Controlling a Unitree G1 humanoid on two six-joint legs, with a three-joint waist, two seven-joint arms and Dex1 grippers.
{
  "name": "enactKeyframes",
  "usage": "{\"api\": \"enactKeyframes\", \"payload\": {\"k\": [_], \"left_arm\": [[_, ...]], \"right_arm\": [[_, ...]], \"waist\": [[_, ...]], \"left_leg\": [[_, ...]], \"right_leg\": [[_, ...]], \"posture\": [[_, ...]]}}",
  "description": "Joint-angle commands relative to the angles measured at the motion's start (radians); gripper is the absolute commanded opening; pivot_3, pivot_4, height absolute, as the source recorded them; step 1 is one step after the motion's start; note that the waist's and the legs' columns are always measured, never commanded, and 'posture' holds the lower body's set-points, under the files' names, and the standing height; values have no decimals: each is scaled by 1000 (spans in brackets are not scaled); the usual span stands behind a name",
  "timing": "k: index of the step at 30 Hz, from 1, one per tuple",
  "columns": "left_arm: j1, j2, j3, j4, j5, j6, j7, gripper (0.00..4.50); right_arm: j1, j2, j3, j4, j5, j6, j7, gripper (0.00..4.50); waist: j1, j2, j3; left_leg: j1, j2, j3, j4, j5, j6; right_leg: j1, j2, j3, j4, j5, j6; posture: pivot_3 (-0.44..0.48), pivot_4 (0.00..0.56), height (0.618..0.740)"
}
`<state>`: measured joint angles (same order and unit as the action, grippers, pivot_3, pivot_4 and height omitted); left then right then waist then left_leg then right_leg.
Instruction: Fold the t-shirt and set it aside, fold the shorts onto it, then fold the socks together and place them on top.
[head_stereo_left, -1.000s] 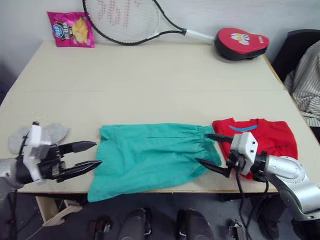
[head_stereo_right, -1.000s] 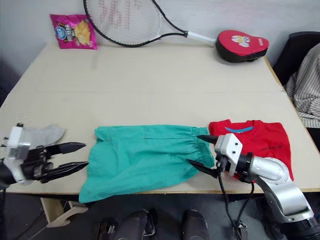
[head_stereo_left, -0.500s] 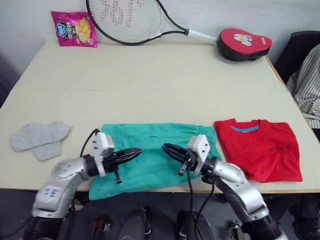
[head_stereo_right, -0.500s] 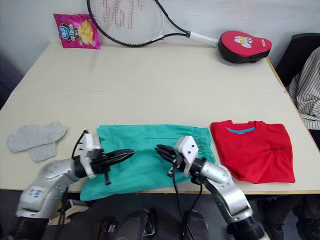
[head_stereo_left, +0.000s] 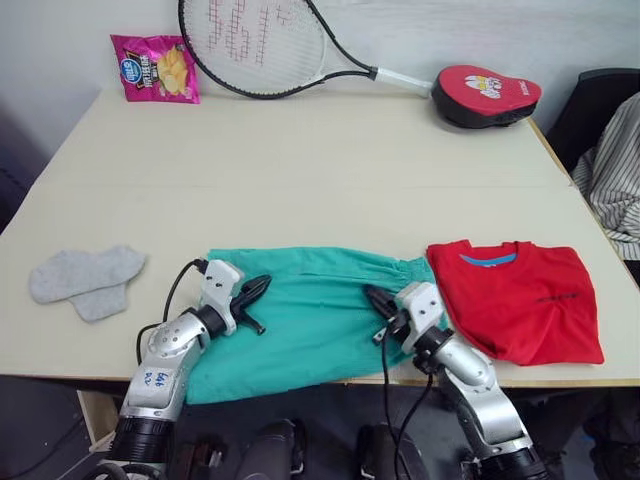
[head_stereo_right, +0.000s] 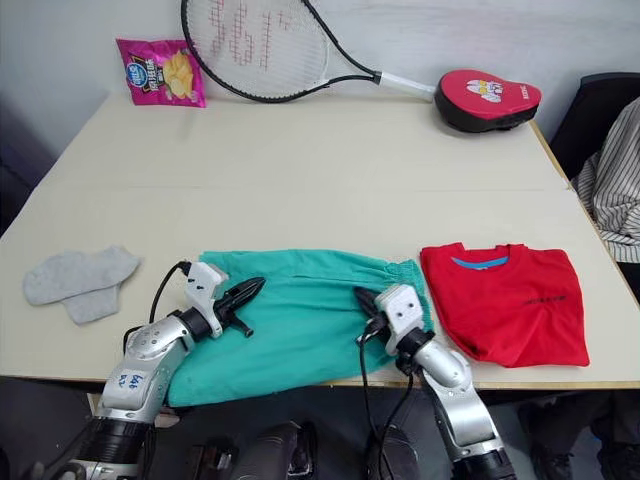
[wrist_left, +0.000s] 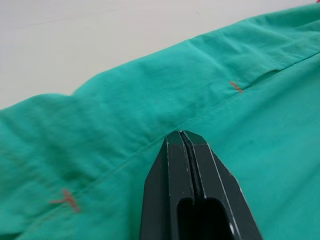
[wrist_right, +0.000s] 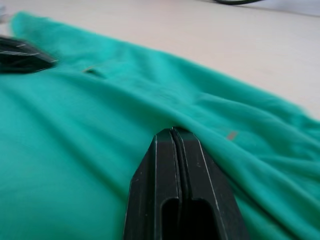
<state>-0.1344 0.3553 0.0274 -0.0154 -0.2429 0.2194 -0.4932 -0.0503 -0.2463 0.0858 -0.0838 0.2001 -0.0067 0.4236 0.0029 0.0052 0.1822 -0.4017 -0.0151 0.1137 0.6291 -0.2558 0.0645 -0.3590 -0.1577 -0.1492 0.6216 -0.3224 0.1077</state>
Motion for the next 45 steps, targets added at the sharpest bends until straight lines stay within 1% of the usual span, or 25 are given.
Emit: {"api": "enactKeyframes", "payload": {"k": [1,2,4,6,8,9,12,15,16,17,19,23,25,27,28,29,31,33,36,38,40,41,43,44,45], "left_arm": [[33,-13,24,77,-2,1,10,0],[28,-19,31,76,-9,-20,5,0],[11,-39,46,52,-58,-89,-46,0],[-10,-48,54,15,-106,-140,-108,0],[-34,-46,53,-18,-135,-155,-153,0],[-45,-45,50,-27,-143,-153,-163,0],[-120,-33,-18,-33,-115,-108,-201,0],[-164,-36,-74,26,-55,-93,-199,0],[-175,-31,-94,56,-19,-105,-193,0],[-187,-30,-102,83,6,-77,-165,0],[-197,-41,-88,108,4,-17,-127,0],[-166,-14,-95,126,45,-23,-122,0],[-149,-6,-94,122,48,-22,-128,0],[-137,-2,-87,94,23,-34,-161,0],[-133,-4,-78,78,1,-45,-181,0],[-128,-5,-67,60,-26,-57,-208,0],[-118,2,-56,33,-60,-94,-262,0],[-115,11,-52,27,-83,-126,-315,0],[-123,12,-59,26,-113,-156,-382,0],[-129,6,-70,25,-138,-179,-439,0],[-137,0,-87,35,-152,-185,-489,0],[-141,-2,-101,45,-152,-185,-513,0],[-157,-7,-131,78,-132,-202,-548,0],[-168,-11,-145,98,-121,-214,-560,0],[-182,-20,-156,123,-111,-224,-566,0]], "right_arm": [[-28,14,-120,43,65,-7,-40,23],[-37,18,-129,44,76,-2,-39,23],[-64,53,-158,10,163,46,-41,23],[-94,69,-146,-64,249,121,-10,23],[-120,52,-96,-115,249,175,27,23],[-128,44,-74,-130,237,190,39,23],[-170,17,42,-111,94,204,40,23],[-173,16,74,-62,8,165,5,23],[-169,22,68,-46,-10,145,-13,23],[-163,41,44,-31,-2,138,-36,23],[-152,68,-10,-2,16,111,-71,23],[-123,67,-50,-28,60,116,-33,23],[-104,60,-70,-73,89,145,-25,23],[-66,36,-108,-194,201,221,10,23],[-44,28,-145,-268,299,280,12,23],[-16,18,-202,-351,459,363,-14,23],[52,-36,-303,-471,680,489,-59,362],[171,-135,-428,-534,906,601,-118,895],[355,-248,-580,-547,1228,688,-230,1886],[474,-318,-634,-536,1433,730,-284,2498],[550,-348,-641,-529,1463,758,-311,3212],[584,-361,-626,-527,1473,775,-323,3484],[614,-358,-585,-514,1481,777,-375,4204],[615,-352,-564,-506,1491,777,-395,4475],[604,-341,-539,-501,1492,772,-410,4475]], "waist": [[0,1,-2],[0,0,-3],[-1,0,-3],[-1,0,-2],[-4,-1,-1],[-4,-1,-1],[-4,-1,-1],[-2,-1,-1],[-2,-1,-1],[-3,-1,-1],[-4,-2,-1],[-7,-3,0],[-8,-3,0],[-6,-3,0],[-5,-3,0],[-5,-3,0],[-3,-3,0],[6,-2,1],[22,-2,1],[22,-3,1],[21,-2,1],[20,-3,1],[19,-3,1],[19,-3,1],[20,-3,1]], "left_leg": [[0,0,0,0,0,0],[0,0,0,0,0,0],[0,0,0,0,0,0],[-1,1,0,0,0,0],[-4,1,0,0,0,0],[-4,1,0,0,0,1],[-5,1,0,0,0,1],[-5,0,1,0,0,1],[-5,0,1,0,-1,1],[-5,0,1,0,-1,1],[-5,0,2,0,1,5],[-4,3,2,0,1,5],[-4,4,2,0,-1,0],[-4,6,2,0,-2,-2],[-4,6,2,0,-3,-2],[-4,7,2,-1,-3,-3],[-4,7,2,-1,-3,-2],[-5,7,2,-1,-5,-2],[-5,8,2,-1,-10,4],[-5,8,3,-2,-11,5],[-5,8,5,-2,-12,6],[-4,8,5,-2,-12,6],[-4,9,6,-2,-12,6],[-4,9,6,-1,-12,6],[-4,9,6,-1,-12,6]], "right_leg": [[0,0,0,0,0,0],[0,0,0,0,0,0],[0,0,1,0,0,0],[-1,0,1,0,0,0],[-3,0,1,0,0,0],[-4,0,1,0,0,0],[-4,1,0,-1,0,0],[-2,1,-1,-1,0,0],[-2,2,-1,0,0,0],[-1,4,-1,0,0,0],[-2,8,-1,0,0,0],[-2,7,0,-1,0,0],[-2,7,2,-1,0,0],[-2,8,2,-1,0,0],[-2,8,3,-1,0,-1],[-3,8,3,-2,-1,-1],[-3,8,6,-4,-1,-2],[-2,9,8,-9,-1,-2],[-1,9,12,-13,-1,-2],[-2,9,13,-14,-1,-2],[-2,9,14,-15,-1,-2],[-1,9,14,-15,-1,-2],[-1,10,15,-15,-1,-2],[-2,10,15,-15,-1,-2],[-2,10,15,-15,-1,-2]], "posture": [[0,150,740],[0,150,740],[0,150,740],[0,150,740],[0,150,740],[0,150,740],[0,150,740],[0,150,740],[0,150,740],[0,150,740],[0,150,740],[0,150,740],[0,150,740],[0,150,740],[0,150,740],[0,150,740],[0,150,740],[0,150,740],[0,150,740],[0,150,740],[0,150,740],[0,150,740],[0,150,740],[0,150,740],[0,150,740]]}}
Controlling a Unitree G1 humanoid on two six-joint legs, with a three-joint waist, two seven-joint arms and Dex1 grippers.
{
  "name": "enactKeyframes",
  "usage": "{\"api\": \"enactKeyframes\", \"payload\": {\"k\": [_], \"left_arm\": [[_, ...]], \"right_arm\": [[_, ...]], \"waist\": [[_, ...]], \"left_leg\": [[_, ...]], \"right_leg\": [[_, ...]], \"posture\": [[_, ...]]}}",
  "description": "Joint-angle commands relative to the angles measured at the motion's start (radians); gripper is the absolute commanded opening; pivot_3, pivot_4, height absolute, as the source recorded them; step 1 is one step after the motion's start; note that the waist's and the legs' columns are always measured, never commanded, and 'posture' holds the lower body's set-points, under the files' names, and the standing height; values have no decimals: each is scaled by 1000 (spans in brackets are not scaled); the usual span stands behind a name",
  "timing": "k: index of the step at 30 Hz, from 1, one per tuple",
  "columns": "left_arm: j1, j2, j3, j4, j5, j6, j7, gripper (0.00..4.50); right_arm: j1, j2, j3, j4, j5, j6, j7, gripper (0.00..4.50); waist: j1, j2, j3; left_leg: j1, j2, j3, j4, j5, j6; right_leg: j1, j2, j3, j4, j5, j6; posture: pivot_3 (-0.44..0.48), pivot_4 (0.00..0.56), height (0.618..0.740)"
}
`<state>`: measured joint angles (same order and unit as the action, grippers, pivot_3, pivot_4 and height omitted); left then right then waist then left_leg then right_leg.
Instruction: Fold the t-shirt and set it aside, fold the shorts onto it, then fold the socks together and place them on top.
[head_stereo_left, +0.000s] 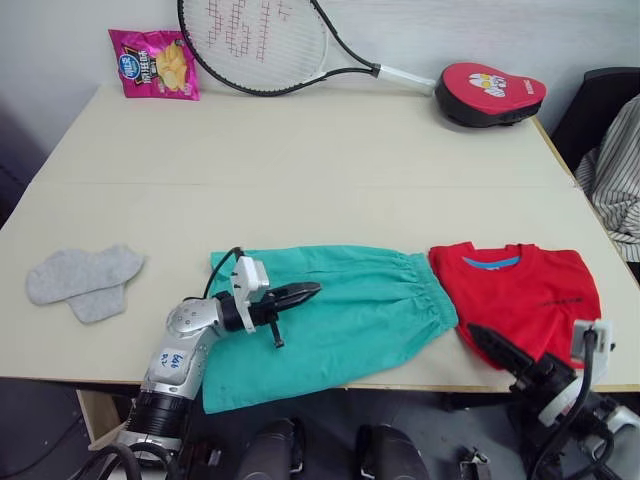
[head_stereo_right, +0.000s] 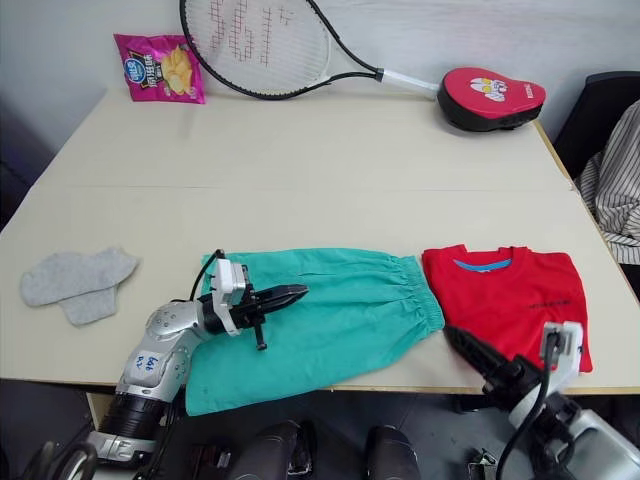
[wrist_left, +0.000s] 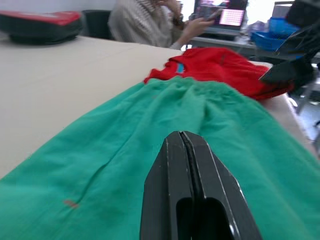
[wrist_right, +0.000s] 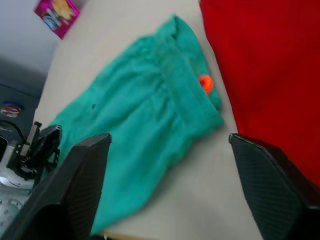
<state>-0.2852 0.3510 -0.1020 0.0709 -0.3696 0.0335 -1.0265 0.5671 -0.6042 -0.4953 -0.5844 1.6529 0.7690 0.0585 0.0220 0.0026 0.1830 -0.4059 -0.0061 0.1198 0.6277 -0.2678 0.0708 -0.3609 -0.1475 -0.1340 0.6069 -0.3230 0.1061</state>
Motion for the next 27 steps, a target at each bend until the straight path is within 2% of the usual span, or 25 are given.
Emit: {"api": "enactKeyframes", "payload": {"k": [1,9,13,18,20,23,27], "left_arm": [[-40,-23,-34,54,21,-45,-36,0],[-88,-36,-64,244,120,-116,-18,0],[-91,-36,-68,286,131,-141,-27,0],[-94,-60,-40,319,98,-163,-28,0],[-96,-59,-38,338,104,-178,-40,0],[-94,-54,-35,365,114,-201,-55,0],[-98,-47,-24,373,105,-205,-68,0]], "right_arm": [[-21,22,59,1,41,-7,-52,4475],[-195,87,252,33,-3,-8,-169,4475],[-277,118,327,65,-34,-8,-209,4475],[-406,195,424,182,-40,6,-351,4475],[-444,223,439,206,-70,1,-363,4475],[-520,319,433,222,-187,-93,-300,3922],[-531,371,430,210,-288,-132,-212,2586]], "waist": [[2,0,0],[2,0,0],[-1,0,-1],[-12,-5,-6],[-21,-8,-8],[-26,-8,-10],[-25,-3,-10]], "left_leg": [[0,0,0,0,0,0],[-1,0,0,0,0,0],[0,1,0,1,0,0],[1,2,0,1,0,0],[2,2,0,1,0,0],[2,2,0,0,0,-1],[1,2,0,0,0,-1]], "right_leg": [[0,0,0,0,0,0],[-1,0,0,-1,1,1],[0,0,0,-1,1,1],[1,1,0,0,2,-1],[1,1,0,0,2,-1],[1,1,0,-1,2,-1],[-1,1,0,0,2,-1]], "posture": [[0,150,740],[0,150,740],[0,150,740],[0,150,740],[0,150,740],[0,150,740],[0,150,740]]}}
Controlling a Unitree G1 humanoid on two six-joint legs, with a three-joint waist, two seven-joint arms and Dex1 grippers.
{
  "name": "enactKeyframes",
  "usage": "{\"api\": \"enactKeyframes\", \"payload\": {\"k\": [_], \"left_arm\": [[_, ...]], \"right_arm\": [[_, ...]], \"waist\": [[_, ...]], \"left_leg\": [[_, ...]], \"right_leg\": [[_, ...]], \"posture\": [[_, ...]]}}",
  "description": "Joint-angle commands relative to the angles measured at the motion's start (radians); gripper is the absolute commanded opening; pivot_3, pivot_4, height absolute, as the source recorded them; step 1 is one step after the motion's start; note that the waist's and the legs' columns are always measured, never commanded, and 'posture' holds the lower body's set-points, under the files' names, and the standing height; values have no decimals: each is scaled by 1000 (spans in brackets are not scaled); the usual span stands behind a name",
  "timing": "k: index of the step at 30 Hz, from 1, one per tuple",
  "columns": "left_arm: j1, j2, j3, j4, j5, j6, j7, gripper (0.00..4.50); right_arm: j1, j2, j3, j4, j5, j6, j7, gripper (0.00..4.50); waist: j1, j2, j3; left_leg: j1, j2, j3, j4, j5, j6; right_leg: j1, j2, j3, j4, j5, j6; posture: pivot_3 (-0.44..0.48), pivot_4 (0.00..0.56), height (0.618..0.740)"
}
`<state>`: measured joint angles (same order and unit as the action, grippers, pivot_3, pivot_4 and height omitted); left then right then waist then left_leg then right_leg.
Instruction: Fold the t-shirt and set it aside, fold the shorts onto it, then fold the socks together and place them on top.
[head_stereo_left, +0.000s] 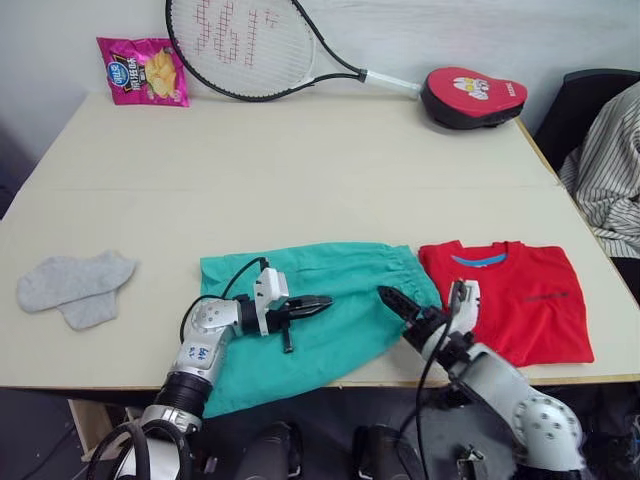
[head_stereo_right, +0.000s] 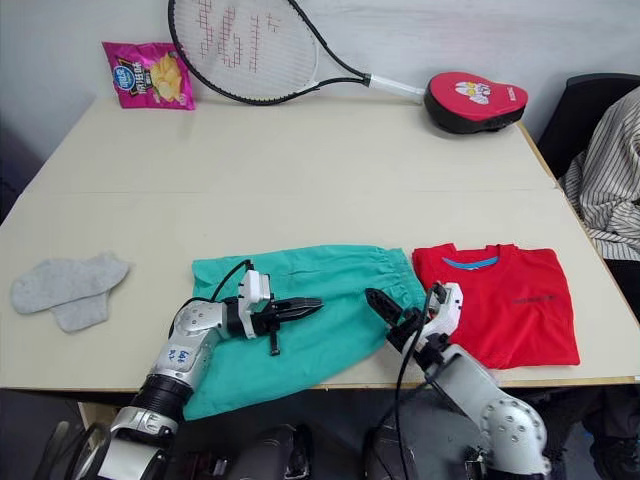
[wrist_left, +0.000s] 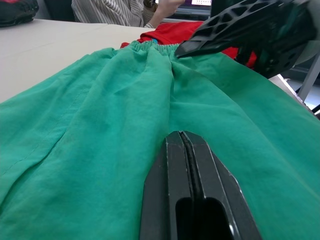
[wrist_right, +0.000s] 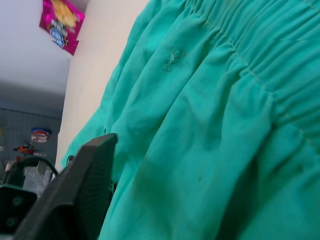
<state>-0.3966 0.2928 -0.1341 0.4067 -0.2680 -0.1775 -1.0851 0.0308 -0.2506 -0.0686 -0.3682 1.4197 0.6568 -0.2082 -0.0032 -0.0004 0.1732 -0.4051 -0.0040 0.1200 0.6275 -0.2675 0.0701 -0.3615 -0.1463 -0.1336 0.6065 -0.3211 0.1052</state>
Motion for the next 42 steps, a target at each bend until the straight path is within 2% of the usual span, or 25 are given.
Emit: {"api": "enactKeyframes", "payload": {"k": [1,2,6,8,13,15,16,19,21,25,28,33,37,41,42], "left_arm": [[12,15,12,35,1,8,-13,0],[10,18,14,32,0,11,-14,0],[1,28,21,12,3,21,-8,0],[-6,32,26,-12,0,39,5,0],[-68,43,35,-134,-7,226,91,0],[-91,57,33,-183,0,297,116,0],[-97,64,33,-201,1,328,126,0],[-93,77,31,-229,4,378,144,0],[-79,77,36,-239,0,395,156,0],[-40,80,32,-263,9,421,184,0],[-14,80,22,-278,29,445,215,0],[71,96,63,-339,25,503,289,0],[135,93,121,-399,-16,524,324,0],[140,50,174,-398,-73,502,347,0],[139,55,177,-390,-68,489,341,0]], "right_arm": [[5,21,5,-6,-80,-24,75,2200],[2,26,6,-6,-117,-39,97,1986],[-25,75,-22,-3,-211,-120,151,547],[-45,95,-41,-9,-263,-173,176,20],[-76,106,-90,-19,-363,-253,215,20],[-89,82,-104,-31,-436,-296,247,20],[-99,73,-115,-41,-461,-314,258,20],[-129,15,-109,-77,-577,-360,316,20],[-148,-37,-68,-94,-671,-373,363,20],[-206,-191,117,-97,-1021,-417,428,20],[-255,-223,238,-94,-1156,-418,471,20],[-298,-185,403,-55,-1301,-377,511,20],[-338,-115,447,2,-1323,-306,528,20],[-365,-44,450,36,-1288,-218,563,20],[-365,-37,443,30,-1259,-184,588,229]], "waist": [[1,1,0],[1,1,0],[0,1,1],[0,1,1],[6,1,3],[5,1,3],[3,1,3],[-1,1,3],[-3,2,3],[-4,1,4],[0,0,5],[1,-1,5],[-5,-1,5],[-2,-1,5],[1,-2,5]], "left_leg": [[0,0,0,0,0,0],[-1,0,0,0,0,0],[-1,0,1,0,0,0],[-1,0,1,0,0,0],[-5,-1,1,0,1,-1],[-13,-1,1,1,5,-5],[-17,-2,1,2,9,-1],[-17,-2,2,2,9,1],[-17,-2,3,2,9,1],[-16,-1,3,2,10,-1],[-15,-1,2,2,12,-3],[-15,-1,1,2,13,-3],[-15,-1,1,2,13,-3],[-15,-1,1,3,13,-3],[-15,-1,1,4,13,-3]], "right_leg": [[0,0,0,0,0,0],[-1,0,0,0,0,0],[-1,0,0,0,0,0],[0,0,0,1,0,0],[-6,0,0,1,0,0],[-13,0,0,3,1,1],[-16,0,-1,7,1,1],[-15,2,-1,6,1,1],[-15,2,-1,6,1,1],[-16,3,0,7,1,1],[-17,2,0,7,1,1],[-17,1,0,7,1,1],[-16,1,-1,11,1,1],[-16,1,-1,12,1,1],[-16,1,-1,12,1,1]], "posture": [[0,150,740],[0,150,740],[0,150,740],[0,150,740],[0,150,740],[0,150,740],[0,150,740],[0,150,740],[0,150,740],[0,150,740],[0,150,740],[0,150,740],[0,150,740],[0,150,740],[0,150,740]]}}
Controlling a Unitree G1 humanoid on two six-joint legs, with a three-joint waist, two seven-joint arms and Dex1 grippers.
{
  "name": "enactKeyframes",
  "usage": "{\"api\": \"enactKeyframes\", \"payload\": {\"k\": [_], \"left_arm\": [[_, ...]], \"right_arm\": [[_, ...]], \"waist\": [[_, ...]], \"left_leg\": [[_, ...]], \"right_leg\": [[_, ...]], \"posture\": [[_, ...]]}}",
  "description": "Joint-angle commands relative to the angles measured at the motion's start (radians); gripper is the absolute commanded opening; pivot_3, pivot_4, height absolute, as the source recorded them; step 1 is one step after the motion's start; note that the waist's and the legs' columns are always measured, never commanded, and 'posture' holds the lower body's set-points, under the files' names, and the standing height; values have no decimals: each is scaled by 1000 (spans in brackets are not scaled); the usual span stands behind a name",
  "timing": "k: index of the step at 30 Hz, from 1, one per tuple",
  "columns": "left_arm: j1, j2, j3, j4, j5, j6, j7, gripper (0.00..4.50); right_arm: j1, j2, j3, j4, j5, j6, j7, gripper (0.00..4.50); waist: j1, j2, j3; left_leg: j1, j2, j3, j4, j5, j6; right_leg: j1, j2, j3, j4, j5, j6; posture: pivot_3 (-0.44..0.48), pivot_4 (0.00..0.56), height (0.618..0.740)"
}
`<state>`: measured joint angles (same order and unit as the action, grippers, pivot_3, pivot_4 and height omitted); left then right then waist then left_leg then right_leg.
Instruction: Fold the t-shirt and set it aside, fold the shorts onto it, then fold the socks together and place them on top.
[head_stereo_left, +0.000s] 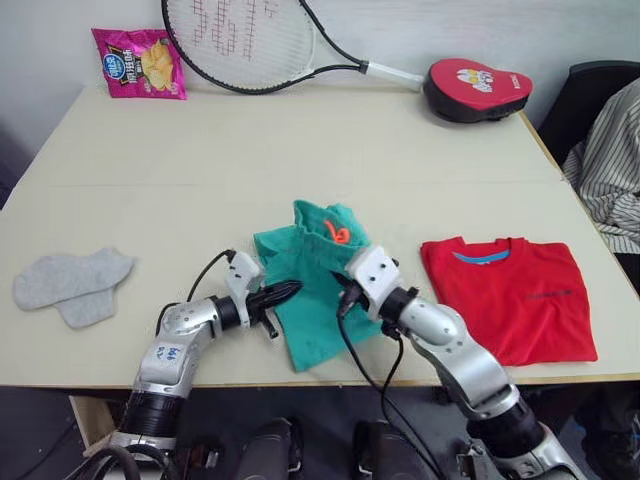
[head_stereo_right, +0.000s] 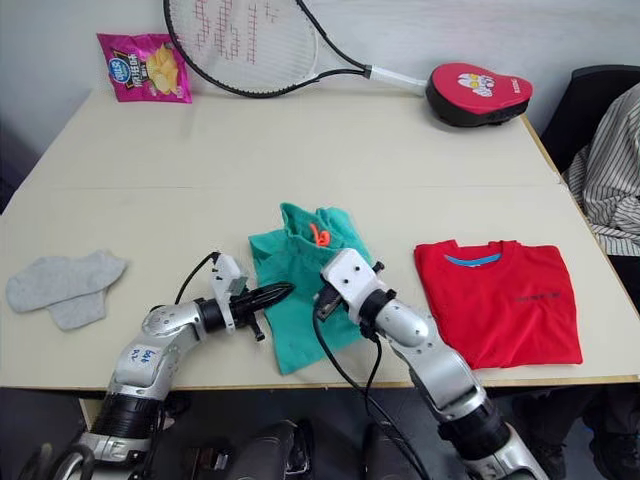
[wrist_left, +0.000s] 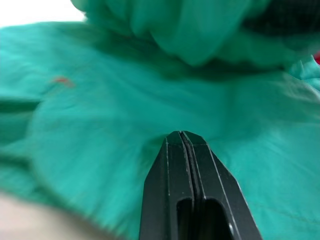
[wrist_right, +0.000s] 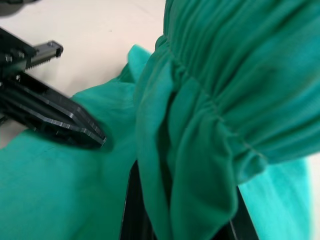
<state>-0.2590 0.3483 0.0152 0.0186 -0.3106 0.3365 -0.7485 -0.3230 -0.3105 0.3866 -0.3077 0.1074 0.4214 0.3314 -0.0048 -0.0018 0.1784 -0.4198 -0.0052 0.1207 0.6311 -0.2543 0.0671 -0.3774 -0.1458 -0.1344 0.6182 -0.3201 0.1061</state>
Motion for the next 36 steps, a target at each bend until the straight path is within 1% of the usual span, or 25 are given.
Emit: {"api": "enactKeyframes", "payload": {"k": [1,3,5,8,10,12,13,15,17,18,19,21,23,24,26,28,29,31,33,36], "left_arm": [[3,6,31,3,-22,-35,-1,0],[4,13,37,10,-20,-46,-6,0],[10,24,55,9,-30,-60,-12,0],[28,56,89,10,-36,-74,-21,0],[46,85,109,12,-37,-86,-36,0],[72,130,139,17,-35,-101,-52,0],[85,156,163,28,-37,-116,-64,0],[108,183,213,38,-69,-174,-111,0],[112,182,255,31,-126,-206,-152,0],[103,175,261,2,-167,-200,-180,0],[89,168,256,-26,-198,-185,-195,0],[54,155,225,-60,-219,-166,-205,0],[-2,136,146,-78,-190,-154,-213,0],[-31,127,90,-77,-155,-157,-218,0],[-71,108,21,-63,-106,-166,-213,0],[-123,52,-33,-18,-55,-144,-136,0],[-140,39,-68,4,-15,-140,-114,0],[-153,33,-119,34,51,-139,-88,0],[-155,23,-132,56,77,-112,-48,0],[-139,34,-156,89,139,-86,2,0]], "right_arm": [[-11,28,-21,-38,86,91,76,485],[-17,30,-35,-48,127,141,116,1058],[-32,4,-63,-84,231,219,211,1731],[-48,-69,-148,-151,423,349,354,2865],[-55,-130,-206,-185,535,420,430,3512],[-50,-199,-290,-207,667,476,515,3512],[-48,-237,-335,-204,721,492,558,3512],[-56,-277,-402,-161,771,493,601,3512],[-80,-256,-432,-96,744,436,577,3102],[-95,-238,-427,-54,700,383,567,2910],[-108,-222,-414,-14,647,322,561,2584],[-130,-191,-380,60,554,204,568,1916],[-171,-146,-328,175,435,59,559,1186],[-196,-123,-296,240,373,-19,560,797],[-235,-85,-256,341,290,-136,563,80],[-283,-37,-213,462,218,-248,575,31],[-305,-13,-196,525,184,-300,574,31],[-335,23,-174,630,132,-389,574,31],[-361,61,-174,730,105,-458,568,31],[-399,96,-200,908,63,-556,519,31]], "waist": [[3,0,0],[3,0,0],[2,0,0],[2,-1,0],[1,-1,0],[2,-1,1],[1,-1,1],[1,-2,1],[2,-2,1],[3,-2,1],[2,-2,1],[8,-3,2],[10,-3,2],[9,-3,2],[3,-3,2],[0,-3,2],[-2,-3,2],[-12,-4,2],[-21,-4,2],[-25,-4,2]], "left_leg": [[0,0,0,0,0,0],[0,0,0,0,-1,0],[-1,-1,0,0,-1,0],[-1,-1,-1,0,-1,1],[-1,0,-1,-1,-2,1],[-1,0,-1,-1,-2,1],[-1,0,-1,-1,-4,-2],[-1,0,-1,-1,-5,-2],[-1,0,-1,-1,-6,-2],[-1,0,-1,-1,-6,-2],[-1,0,-1,-1,-6,-2],[-1,0,-1,-1,-5,-3],[-1,-1,-1,-1,-5,-4],[-1,-1,0,0,-5,-4],[-1,-2,2,-1,-3,-2],[-1,-2,4,-1,0,3],[-1,-2,4,0,0,3],[-1,-2,4,0,1,3],[-1,-1,4,-1,3,2],[-1,1,3,-1,4,1]], "right_leg": [[0,0,0,0,0,0],[0,-1,0,0,0,0],[0,-1,0,0,0,0],[0,-1,-1,0,0,0],[0,-1,-1,-3,0,0],[0,-1,-1,-6,0,-1],[0,-1,-1,-6,0,-1],[0,-1,-1,-7,1,-1],[0,-2,-1,-7,1,-1],[0,-2,-1,-8,1,-1],[0,-2,-1,-7,1,-2],[0,-2,-1,-7,2,-2],[0,-2,-1,-7,2,-1],[1,-2,-1,-7,2,-1],[1,0,-1,-4,3,0],[1,1,-1,-2,3,1],[1,2,-1,-2,3,1],[1,4,-1,-2,3,1],[1,9,-1,-2,3,1],[1,10,0,-1,3,0]], "posture": [[0,150,740],[0,150,740],[0,150,740],[0,150,740],[0,150,740],[0,150,740],[0,150,740],[0,150,740],[0,150,740],[0,150,740],[0,150,740],[0,150,740],[0,150,740],[0,150,740],[0,150,740],[0,150,740],[0,150,740],[0,150,740],[0,150,740],[0,150,740]]}}
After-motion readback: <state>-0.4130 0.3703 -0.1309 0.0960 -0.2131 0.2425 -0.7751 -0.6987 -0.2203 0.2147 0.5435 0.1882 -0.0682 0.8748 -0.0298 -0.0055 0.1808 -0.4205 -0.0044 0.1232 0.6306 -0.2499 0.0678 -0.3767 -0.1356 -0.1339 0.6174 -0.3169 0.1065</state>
